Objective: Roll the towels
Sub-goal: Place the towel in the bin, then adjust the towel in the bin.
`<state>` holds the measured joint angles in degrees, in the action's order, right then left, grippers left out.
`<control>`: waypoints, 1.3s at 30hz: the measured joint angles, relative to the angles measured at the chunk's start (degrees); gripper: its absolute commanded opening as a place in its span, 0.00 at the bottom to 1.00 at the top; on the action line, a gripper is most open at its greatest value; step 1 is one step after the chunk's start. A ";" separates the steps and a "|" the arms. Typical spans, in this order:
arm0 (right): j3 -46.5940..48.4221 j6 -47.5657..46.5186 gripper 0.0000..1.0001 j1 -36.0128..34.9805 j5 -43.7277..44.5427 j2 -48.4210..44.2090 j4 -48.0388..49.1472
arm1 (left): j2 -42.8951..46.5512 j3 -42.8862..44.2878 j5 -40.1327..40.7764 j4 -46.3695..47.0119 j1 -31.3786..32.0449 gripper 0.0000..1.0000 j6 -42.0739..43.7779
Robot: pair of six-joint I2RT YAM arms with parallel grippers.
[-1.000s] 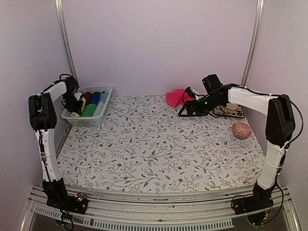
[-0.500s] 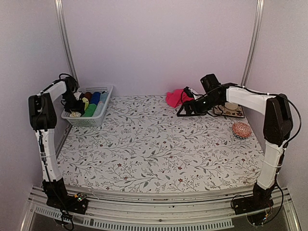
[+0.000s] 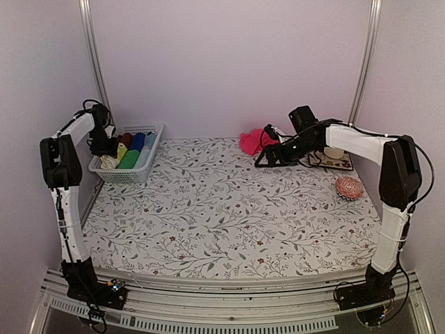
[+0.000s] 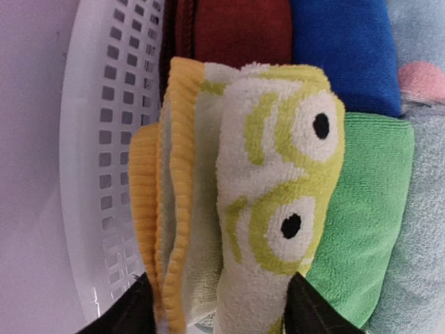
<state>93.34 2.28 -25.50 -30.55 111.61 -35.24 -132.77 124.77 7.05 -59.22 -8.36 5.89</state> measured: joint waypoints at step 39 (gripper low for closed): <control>0.24 0.00 0.99 -0.70 -1.66 1.31 0.13 | 7.67 -14.12 19.17 12.68 2.69 0.40 -0.15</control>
<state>93.58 2.28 -26.20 -32.21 112.92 -35.11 -125.10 110.65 26.22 -46.54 -5.67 5.74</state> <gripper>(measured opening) 0.989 0.399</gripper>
